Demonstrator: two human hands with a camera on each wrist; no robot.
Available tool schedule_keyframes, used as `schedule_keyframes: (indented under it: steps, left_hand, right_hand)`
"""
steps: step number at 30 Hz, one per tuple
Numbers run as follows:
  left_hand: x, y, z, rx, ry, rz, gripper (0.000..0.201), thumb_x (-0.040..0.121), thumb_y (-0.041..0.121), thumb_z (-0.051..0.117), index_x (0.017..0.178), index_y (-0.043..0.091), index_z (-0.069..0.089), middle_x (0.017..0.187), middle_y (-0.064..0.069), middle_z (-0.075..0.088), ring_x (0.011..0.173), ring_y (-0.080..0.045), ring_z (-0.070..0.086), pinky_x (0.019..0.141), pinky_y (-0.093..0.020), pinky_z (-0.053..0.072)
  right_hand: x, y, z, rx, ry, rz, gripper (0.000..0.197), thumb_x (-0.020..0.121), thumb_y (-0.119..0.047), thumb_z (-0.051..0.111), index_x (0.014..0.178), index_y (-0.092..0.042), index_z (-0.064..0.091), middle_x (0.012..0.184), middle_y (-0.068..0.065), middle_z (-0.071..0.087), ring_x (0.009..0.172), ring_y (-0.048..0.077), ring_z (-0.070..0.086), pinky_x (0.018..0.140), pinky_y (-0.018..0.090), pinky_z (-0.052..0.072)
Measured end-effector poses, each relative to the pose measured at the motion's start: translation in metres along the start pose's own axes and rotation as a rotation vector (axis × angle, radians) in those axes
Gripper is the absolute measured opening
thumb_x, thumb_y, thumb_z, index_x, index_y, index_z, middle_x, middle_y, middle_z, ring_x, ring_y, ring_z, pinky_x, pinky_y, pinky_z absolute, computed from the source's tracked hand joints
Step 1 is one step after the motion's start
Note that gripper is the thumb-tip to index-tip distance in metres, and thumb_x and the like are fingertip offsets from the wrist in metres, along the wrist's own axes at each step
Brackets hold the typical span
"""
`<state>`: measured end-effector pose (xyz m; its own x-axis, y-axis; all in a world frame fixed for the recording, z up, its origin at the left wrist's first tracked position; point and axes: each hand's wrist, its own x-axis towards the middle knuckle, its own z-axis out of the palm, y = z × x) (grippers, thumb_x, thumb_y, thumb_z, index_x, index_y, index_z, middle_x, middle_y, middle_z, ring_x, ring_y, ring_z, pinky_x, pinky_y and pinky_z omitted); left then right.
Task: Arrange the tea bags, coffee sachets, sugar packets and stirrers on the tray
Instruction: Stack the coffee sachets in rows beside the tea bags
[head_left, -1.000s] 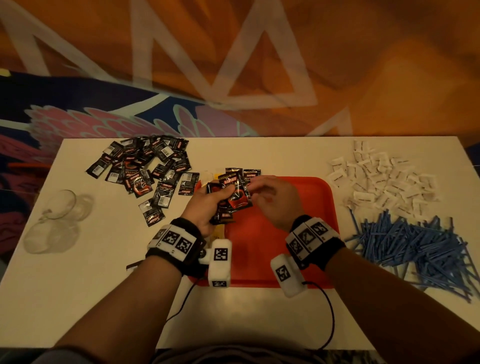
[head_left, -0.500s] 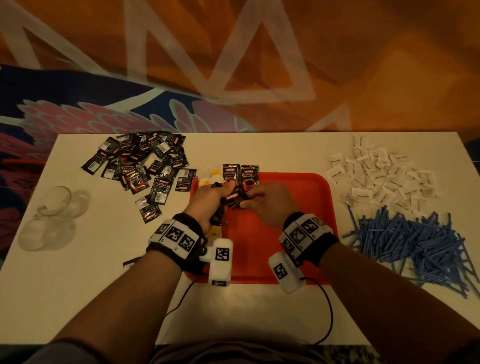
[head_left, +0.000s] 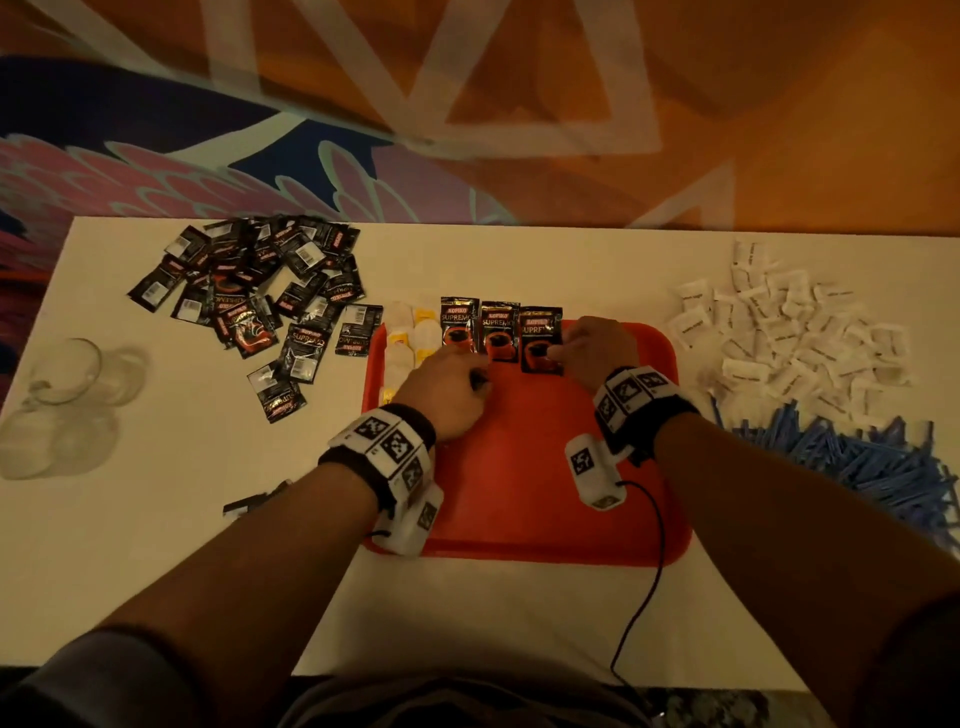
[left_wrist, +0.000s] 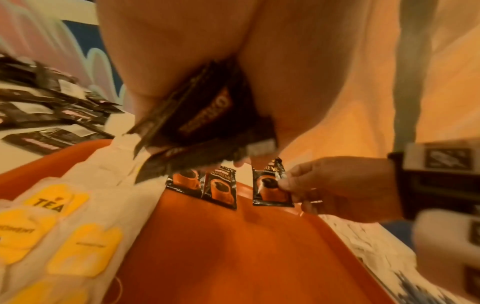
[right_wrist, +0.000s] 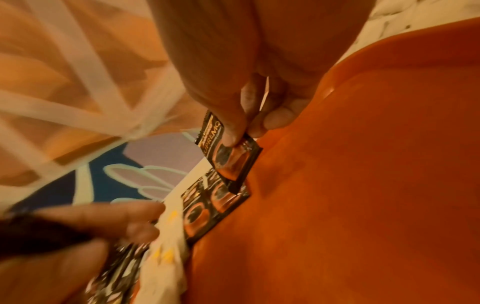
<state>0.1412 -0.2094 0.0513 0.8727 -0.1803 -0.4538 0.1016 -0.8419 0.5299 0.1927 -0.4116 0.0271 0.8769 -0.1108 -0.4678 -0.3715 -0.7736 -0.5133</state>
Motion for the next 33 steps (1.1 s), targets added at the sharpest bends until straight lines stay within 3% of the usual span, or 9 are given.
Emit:
schedule_keyframes:
  steps: [4, 7, 9, 11, 21, 33]
  left_hand:
    - [0.013, 0.000, 0.018, 0.123, -0.173, -0.003, 0.051, 0.098, 0.030, 0.055, 0.148, 0.028, 0.042, 0.149, -0.003, 0.039, 0.129, -0.027, 0.050, 0.104, -0.041, 0.046]
    - [0.022, 0.004, 0.028, 0.176, -0.206, 0.016, 0.065, 0.099, 0.031, 0.053, 0.157, 0.028, 0.024, 0.166, 0.001, 0.010, 0.138, -0.027, 0.043, 0.107, -0.037, 0.043]
    - [0.029, 0.004, 0.032, 0.177, -0.227, -0.005, 0.070, 0.099, 0.033, 0.053, 0.159, 0.029, 0.017, 0.167, 0.004, -0.009, 0.141, -0.025, 0.042, 0.107, -0.035, 0.042]
    - [0.036, 0.004, 0.035, 0.178, -0.247, -0.018, 0.073, 0.098, 0.034, 0.053, 0.159, 0.030, 0.013, 0.166, 0.007, -0.017, 0.139, -0.025, 0.044, 0.107, -0.036, 0.044]
    - [0.053, -0.003, 0.041, 0.184, -0.278, -0.056, 0.079, 0.096, 0.034, 0.055, 0.160, 0.029, 0.009, 0.165, 0.010, -0.019, 0.137, -0.027, 0.046, 0.107, -0.041, 0.045]
    - [0.054, -0.011, 0.046, 0.168, -0.214, -0.013, 0.076, 0.096, 0.037, 0.053, 0.159, 0.029, 0.012, 0.166, 0.008, -0.015, 0.132, -0.029, 0.051, 0.104, -0.042, 0.048]
  right_hand:
    - [0.025, 0.010, 0.002, 0.080, -0.031, 0.117, 0.026, 0.083, -0.030, 0.075, 0.103, -0.015, 0.066, 0.106, -0.001, 0.065, 0.093, 0.013, 0.057, 0.071, 0.020, 0.044]
    - [0.036, 0.015, 0.008, 0.114, -0.027, 0.161, 0.026, 0.083, -0.026, 0.075, 0.105, -0.015, 0.068, 0.111, 0.002, 0.067, 0.094, 0.013, 0.058, 0.075, 0.022, 0.045]
    - [0.041, 0.018, 0.011, 0.132, -0.011, 0.180, 0.026, 0.083, -0.028, 0.076, 0.104, -0.015, 0.068, 0.110, 0.002, 0.068, 0.094, 0.013, 0.059, 0.074, 0.022, 0.045]
    - [0.045, 0.018, 0.013, 0.124, -0.010, 0.178, 0.027, 0.083, -0.030, 0.076, 0.104, -0.016, 0.068, 0.109, 0.002, 0.068, 0.095, 0.013, 0.060, 0.075, 0.023, 0.045]
    - [0.052, 0.020, 0.020, 0.100, -0.009, 0.119, 0.025, 0.085, -0.034, 0.073, 0.102, -0.017, 0.068, 0.107, 0.000, 0.068, 0.089, 0.010, 0.055, 0.074, 0.023, 0.043]
    - [0.048, 0.015, 0.025, 0.152, 0.004, 0.121, 0.014, 0.084, -0.029, 0.075, 0.090, -0.022, 0.064, 0.110, 0.002, 0.069, 0.102, 0.017, 0.063, 0.089, 0.028, 0.052]
